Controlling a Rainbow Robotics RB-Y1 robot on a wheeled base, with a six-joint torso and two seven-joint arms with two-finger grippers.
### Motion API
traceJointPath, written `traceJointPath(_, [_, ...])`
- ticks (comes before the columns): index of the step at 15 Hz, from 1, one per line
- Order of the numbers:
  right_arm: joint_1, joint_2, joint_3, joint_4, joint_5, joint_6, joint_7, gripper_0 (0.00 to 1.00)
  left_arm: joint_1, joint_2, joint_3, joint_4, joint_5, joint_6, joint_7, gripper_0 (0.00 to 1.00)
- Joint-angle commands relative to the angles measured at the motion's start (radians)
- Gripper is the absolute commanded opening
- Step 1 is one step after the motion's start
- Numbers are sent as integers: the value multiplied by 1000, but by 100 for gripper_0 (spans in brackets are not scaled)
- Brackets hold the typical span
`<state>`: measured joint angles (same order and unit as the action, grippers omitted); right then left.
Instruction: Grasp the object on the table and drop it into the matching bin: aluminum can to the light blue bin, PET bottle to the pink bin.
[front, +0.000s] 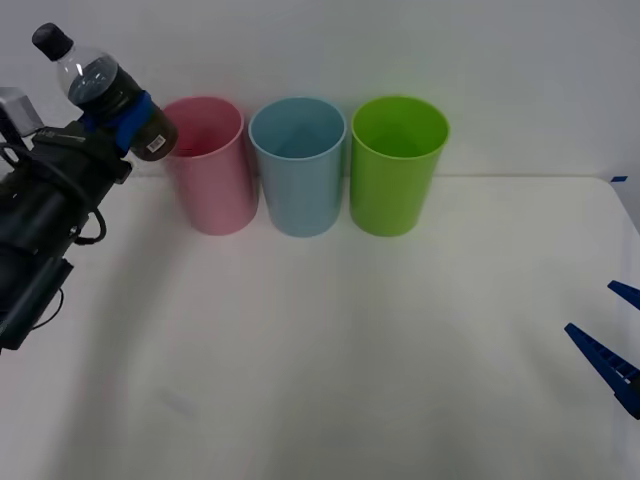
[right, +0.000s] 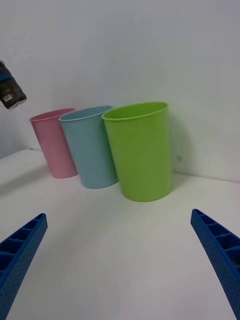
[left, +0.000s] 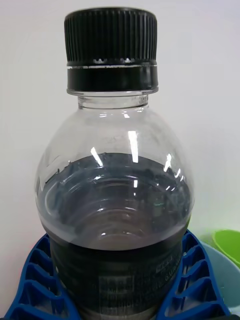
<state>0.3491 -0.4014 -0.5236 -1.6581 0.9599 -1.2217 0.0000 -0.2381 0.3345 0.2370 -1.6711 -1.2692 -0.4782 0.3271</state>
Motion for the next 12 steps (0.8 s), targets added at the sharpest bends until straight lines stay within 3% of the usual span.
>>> traceJointPath(1, [0,0,0,0,0,0,0,100,-105,0,-8,103,-49,4,0,0])
traceJointPath(9, [0,0,0,0,0,0,0,100,-382,-3,-18,419,-217,16,-49,0])
traceJointPath(12, [0,0,0,0,0,0,0,100,-409,-5,-18,453,-231,18,-66,0])
